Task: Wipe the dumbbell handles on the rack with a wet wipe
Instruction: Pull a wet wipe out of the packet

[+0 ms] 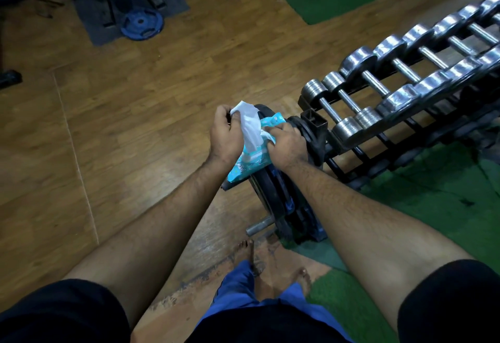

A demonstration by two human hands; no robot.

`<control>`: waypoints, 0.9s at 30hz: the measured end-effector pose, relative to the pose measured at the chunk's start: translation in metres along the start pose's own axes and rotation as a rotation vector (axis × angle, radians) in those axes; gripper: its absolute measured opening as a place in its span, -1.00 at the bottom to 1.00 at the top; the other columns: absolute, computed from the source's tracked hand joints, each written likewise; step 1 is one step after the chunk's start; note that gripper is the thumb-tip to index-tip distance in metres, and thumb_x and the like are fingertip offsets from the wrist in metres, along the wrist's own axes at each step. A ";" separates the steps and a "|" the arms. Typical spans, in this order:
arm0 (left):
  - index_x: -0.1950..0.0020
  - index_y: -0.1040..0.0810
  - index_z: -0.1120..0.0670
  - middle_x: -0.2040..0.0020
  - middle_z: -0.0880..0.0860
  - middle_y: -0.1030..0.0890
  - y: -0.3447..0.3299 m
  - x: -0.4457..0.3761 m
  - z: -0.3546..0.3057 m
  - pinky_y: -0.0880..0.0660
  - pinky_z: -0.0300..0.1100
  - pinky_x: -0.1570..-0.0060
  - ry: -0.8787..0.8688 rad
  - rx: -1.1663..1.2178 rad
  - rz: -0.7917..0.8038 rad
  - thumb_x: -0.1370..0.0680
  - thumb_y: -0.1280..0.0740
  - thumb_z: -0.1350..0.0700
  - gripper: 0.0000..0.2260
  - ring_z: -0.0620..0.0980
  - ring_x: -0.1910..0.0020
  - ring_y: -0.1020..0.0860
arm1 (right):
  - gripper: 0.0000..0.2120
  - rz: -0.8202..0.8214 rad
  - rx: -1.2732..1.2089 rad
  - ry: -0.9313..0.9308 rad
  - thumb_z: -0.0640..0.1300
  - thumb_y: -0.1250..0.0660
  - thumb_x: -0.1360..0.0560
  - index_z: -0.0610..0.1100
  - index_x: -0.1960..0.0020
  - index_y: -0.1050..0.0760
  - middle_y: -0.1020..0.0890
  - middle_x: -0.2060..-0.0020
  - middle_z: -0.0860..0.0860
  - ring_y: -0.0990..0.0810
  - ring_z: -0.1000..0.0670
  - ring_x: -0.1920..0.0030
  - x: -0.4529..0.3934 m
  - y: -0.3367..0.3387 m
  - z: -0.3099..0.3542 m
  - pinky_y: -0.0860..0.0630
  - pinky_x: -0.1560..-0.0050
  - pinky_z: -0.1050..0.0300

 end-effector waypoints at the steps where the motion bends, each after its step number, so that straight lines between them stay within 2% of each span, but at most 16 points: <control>1: 0.10 -0.42 -0.13 0.17 0.03 -0.55 0.001 0.001 -0.001 -0.53 0.13 0.15 0.009 0.004 0.000 -0.55 -0.21 -0.04 -0.94 0.05 0.20 -0.52 | -0.59 -0.022 -0.023 0.001 -0.08 -0.30 -0.52 0.04 -0.36 -0.52 -0.50 -0.24 -0.04 -0.44 -0.12 -0.22 0.002 0.004 0.003 -0.44 -0.23 -0.09; 3: 0.09 -0.43 -0.05 0.18 0.04 -0.54 0.000 0.006 -0.004 -0.46 -0.01 0.19 0.038 0.037 0.010 -0.56 -0.22 0.00 -0.94 -0.01 0.21 -0.49 | -0.62 -0.071 -0.129 -0.016 -0.11 -0.28 -0.51 0.01 -0.31 -0.56 -0.54 -0.24 -0.03 -0.46 -0.12 -0.22 0.004 0.009 0.005 -0.43 -0.26 -0.08; 5: 0.03 -0.45 0.05 0.18 0.07 -0.54 -0.003 0.011 -0.001 -0.42 -0.08 0.20 0.115 0.097 0.041 -0.62 -0.24 0.09 -0.93 0.01 0.19 -0.49 | -0.67 -0.093 -0.337 -0.045 -0.12 -0.26 -0.49 0.00 -0.21 -0.62 -0.61 -0.18 -0.01 -0.53 -0.07 -0.19 0.007 0.015 0.005 -0.46 -0.25 -0.02; 8: -0.05 -0.48 0.12 0.13 0.09 -0.56 -0.011 0.023 -0.001 -0.44 -0.06 0.16 0.210 0.150 0.087 -0.63 -0.24 0.12 -0.91 0.04 0.16 -0.51 | -0.74 0.044 -0.741 -0.140 -0.16 -0.24 -0.53 -0.07 -0.12 -0.65 -0.68 -0.01 0.03 -0.62 -0.01 -0.02 0.017 0.014 0.005 -0.55 -0.11 0.04; 11: -0.02 -0.50 0.14 0.10 0.13 -0.56 -0.022 0.038 -0.009 -0.46 -0.09 0.15 0.214 0.180 0.133 -0.63 -0.27 0.17 -0.94 0.04 0.15 -0.51 | -0.79 0.160 -1.092 -0.238 -0.16 -0.28 -0.58 -0.23 -0.10 -0.63 -0.68 0.09 -0.03 -0.62 0.00 0.08 0.035 0.013 0.005 -0.57 0.01 0.05; 13: 0.08 -0.51 0.15 0.12 0.17 -0.52 -0.032 0.051 -0.015 -0.42 -0.06 0.14 0.198 0.171 0.173 -0.62 -0.27 0.20 -0.90 0.05 0.15 -0.47 | -0.83 0.149 -1.168 -0.258 -0.18 -0.36 -0.56 -0.22 -0.10 -0.62 -0.68 0.11 -0.04 -0.62 0.01 0.11 0.048 0.019 -0.003 -0.57 0.01 0.01; 16: 0.17 -0.48 0.15 0.19 0.14 -0.47 -0.046 0.074 -0.024 -0.38 -0.10 0.17 0.209 0.120 0.159 -0.63 -0.24 0.20 -0.83 0.03 0.19 -0.42 | -0.87 0.145 -1.313 -0.275 -0.30 -0.36 -0.54 -0.22 -0.09 -0.58 -0.65 0.20 -0.07 -0.60 0.09 0.31 0.069 0.034 -0.020 -0.55 0.25 0.17; 18: 0.12 -0.51 0.13 0.18 0.13 -0.56 -0.057 0.092 -0.021 -0.49 -0.18 0.25 0.295 0.129 0.129 -0.65 -0.21 0.19 -0.82 0.02 0.22 -0.51 | -0.89 0.154 -1.419 -0.286 -0.34 -0.34 -0.54 -0.24 -0.03 -0.59 -0.66 0.19 -0.11 -0.62 0.06 0.31 0.080 0.041 -0.035 -0.56 0.25 0.17; 21: 0.00 -0.57 0.20 0.09 0.19 -0.64 -0.080 0.119 -0.022 -0.58 -0.08 0.17 0.369 0.213 0.171 -0.64 -0.16 0.27 -0.82 0.11 0.14 -0.60 | -0.87 0.167 -1.475 -0.319 -0.35 -0.31 -0.53 -0.21 0.04 -0.62 -0.67 0.17 -0.14 -0.62 -0.03 0.23 0.099 0.051 -0.060 -0.53 0.21 0.10; 23: -0.07 -0.56 0.22 0.12 0.16 -0.64 -0.094 0.134 -0.028 -0.58 -0.16 0.28 0.383 0.220 0.205 -0.64 -0.16 0.29 -0.82 0.07 0.20 -0.60 | -0.85 0.154 -1.448 -0.336 -0.37 -0.31 -0.53 -0.24 -0.02 -0.62 -0.67 0.26 -0.08 -0.61 0.03 0.31 0.111 0.061 -0.075 -0.53 0.32 0.19; 25: -0.12 -0.56 0.23 0.09 0.17 -0.65 -0.108 0.146 -0.032 -0.60 -0.14 0.27 0.397 0.225 0.216 -0.62 -0.21 0.26 -0.83 0.08 0.19 -0.63 | -0.82 0.107 -1.403 -0.334 -0.39 -0.30 -0.53 -0.28 -0.09 -0.59 -0.65 0.32 -0.03 -0.59 0.11 0.39 0.120 0.073 -0.090 -0.51 0.41 0.26; 27: -0.09 -0.58 0.21 0.07 0.21 -0.67 -0.121 0.152 -0.035 -0.62 -0.05 0.20 0.370 0.212 0.231 -0.57 -0.35 0.12 -0.81 0.15 0.13 -0.67 | -0.82 0.052 -1.356 -0.315 -0.42 -0.30 -0.51 -0.26 -0.04 -0.60 -0.67 0.20 -0.10 -0.63 0.06 0.26 0.121 0.082 -0.106 -0.58 0.26 0.18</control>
Point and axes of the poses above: each hand's wrist, its own x-axis away from the middle knuckle, its own y-axis out of the back of the hand, z = x × y, the point moved 7 cm from there along -x, towards the middle knuckle
